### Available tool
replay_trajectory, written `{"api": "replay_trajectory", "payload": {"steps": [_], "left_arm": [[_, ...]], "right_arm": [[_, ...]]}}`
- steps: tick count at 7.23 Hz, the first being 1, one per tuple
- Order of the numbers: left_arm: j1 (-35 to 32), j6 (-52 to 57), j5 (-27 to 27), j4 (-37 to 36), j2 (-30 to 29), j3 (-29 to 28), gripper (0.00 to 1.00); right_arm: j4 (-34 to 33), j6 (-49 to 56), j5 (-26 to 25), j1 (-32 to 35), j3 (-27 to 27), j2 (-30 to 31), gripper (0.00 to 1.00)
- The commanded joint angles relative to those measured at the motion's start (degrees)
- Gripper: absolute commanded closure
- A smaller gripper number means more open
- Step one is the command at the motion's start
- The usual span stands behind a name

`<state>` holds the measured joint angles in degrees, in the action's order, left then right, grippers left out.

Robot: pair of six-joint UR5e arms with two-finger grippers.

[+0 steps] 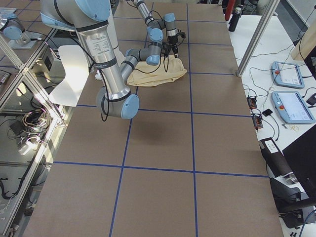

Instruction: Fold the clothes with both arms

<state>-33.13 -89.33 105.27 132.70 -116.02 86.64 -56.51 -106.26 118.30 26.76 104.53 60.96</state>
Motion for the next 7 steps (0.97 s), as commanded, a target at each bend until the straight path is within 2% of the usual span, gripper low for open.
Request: {"api": "replay_trajectory", "payload": {"steps": [1,2,4,7], "left_arm": [[-1.1,-0.4,0.0,-1.1,-0.8,-0.1,1.0],[-2.3,-0.2,-0.2,-3.4,-3.3,-1.6,1.0],[-4.5,-0.2,-0.2,-3.2,-11.0,-10.2,1.0],[-6.8,-0.4,-0.3,-2.6,-17.5,-17.3,1.0]], "right_arm": [[0.0,0.0,0.2,0.2,1.6,1.7,0.0],[0.0,0.0,0.2,0.2,2.3,2.1,0.0],[-0.1,0.0,0.2,0.8,2.3,2.3,0.0],[-0.1,0.0,0.2,1.4,2.3,2.8,0.0]]}}
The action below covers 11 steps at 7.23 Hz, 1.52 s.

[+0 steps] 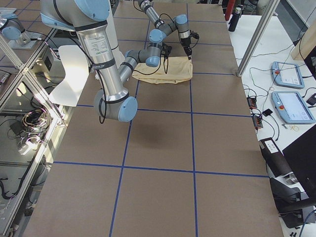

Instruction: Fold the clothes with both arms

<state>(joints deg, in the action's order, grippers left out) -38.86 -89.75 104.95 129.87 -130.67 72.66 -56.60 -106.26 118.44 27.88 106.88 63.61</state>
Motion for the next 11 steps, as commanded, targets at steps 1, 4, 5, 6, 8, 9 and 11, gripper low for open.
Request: {"api": "replay_trajectory", "payload": {"steps": [1,4,5,6,8,9,11], "left_arm": [[-1.7,-0.1,-0.1,1.4,-5.1,-6.4,1.0],[-2.1,-1.3,-0.3,4.7,-7.6,-10.8,1.0],[-2.4,-1.4,-1.1,6.8,-7.8,-13.4,1.0],[-3.3,-1.5,-1.4,9.1,-7.8,-15.3,1.0],[-5.5,-1.5,-1.3,9.1,-7.8,-16.2,1.0],[-6.1,-1.4,-1.4,9.1,-7.8,-17.2,1.0],[-6.9,-1.0,-1.4,9.3,-7.6,-17.2,0.46]], "right_arm": [[0.0,0.0,0.0,0.6,0.0,0.4,0.0],[0.0,0.0,0.0,1.3,0.1,0.8,0.0],[0.0,0.0,0.0,1.3,0.0,0.8,0.0],[0.0,0.0,0.0,1.3,0.0,0.8,0.0],[-0.1,0.2,-0.8,1.3,0.0,0.8,0.0],[-0.1,0.2,-0.8,1.3,0.1,0.8,0.0],[-0.1,0.4,-1.3,1.4,0.0,0.7,0.0]]}}
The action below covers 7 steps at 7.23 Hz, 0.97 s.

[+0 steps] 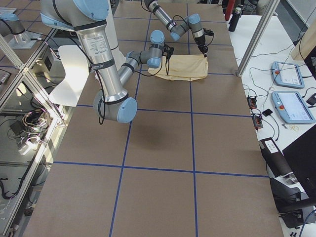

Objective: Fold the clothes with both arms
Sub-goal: 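Lay the folded edge down and open the right gripper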

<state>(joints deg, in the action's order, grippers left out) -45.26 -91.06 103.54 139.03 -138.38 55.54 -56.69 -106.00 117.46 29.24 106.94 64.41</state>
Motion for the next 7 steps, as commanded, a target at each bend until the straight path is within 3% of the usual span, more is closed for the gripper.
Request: {"api": "replay_trajectory", "payload": {"steps": [1,4,5,6,7], "left_arm": [[-0.7,0.6,0.1,0.2,0.4,0.4,0.0],[-3.0,7.9,2.7,-1.0,11.4,15.2,0.0],[-3.4,8.0,4.7,-1.0,14.5,19.5,0.0],[-3.5,8.3,5.2,-1.4,17.6,23.5,0.0],[-4.2,8.3,6.9,-1.4,19.3,25.7,0.0]], "right_arm": [[0.0,1.7,-0.4,0.0,-0.2,-0.3,0.0],[-7.1,15.6,-6.1,-0.4,-0.3,-0.8,0.0],[-9.7,20.7,-9.9,-2.7,-0.4,-1.4,0.0],[-13.2,25.3,-16.9,-6.4,-0.7,-2.7,0.0],[-19.4,32.8,-20.8,-8.1,-0.5,-4.3,0.0]]}}
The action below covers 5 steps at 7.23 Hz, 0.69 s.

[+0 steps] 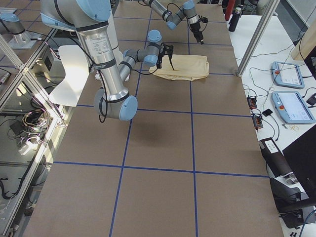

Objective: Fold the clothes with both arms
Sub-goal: 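Lay the folded edge down and open the right gripper, then press the right gripper on the folded edge while the left arm draws back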

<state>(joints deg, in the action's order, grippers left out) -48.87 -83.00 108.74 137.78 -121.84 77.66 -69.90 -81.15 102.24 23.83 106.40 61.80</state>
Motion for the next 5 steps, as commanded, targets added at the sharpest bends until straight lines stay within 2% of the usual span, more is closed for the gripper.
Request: {"api": "replay_trajectory", "payload": {"steps": [1,2,3,5], "left_arm": [[-0.7,0.2,2.2,-0.1,3.7,4.6,0.0],[-0.7,0.2,2.2,-0.1,4.2,4.6,0.0],[-0.6,0.3,2.1,-0.1,4.7,4.6,0.0],[-0.5,0.3,2.3,0.0,5.0,4.4,0.0]], "right_arm": [[-11.3,13.2,-8.6,-4.2,0.1,-2.6,0.01],[-13.3,16.2,-15.2,-7.6,-0.4,-3.8,0.07],[-15.7,18.9,-18.5,-8.9,-1.9,-5.6,0.09],[-17.5,21.7,-21.0,-9.3,-7.0,-9.4,0.16]]}}
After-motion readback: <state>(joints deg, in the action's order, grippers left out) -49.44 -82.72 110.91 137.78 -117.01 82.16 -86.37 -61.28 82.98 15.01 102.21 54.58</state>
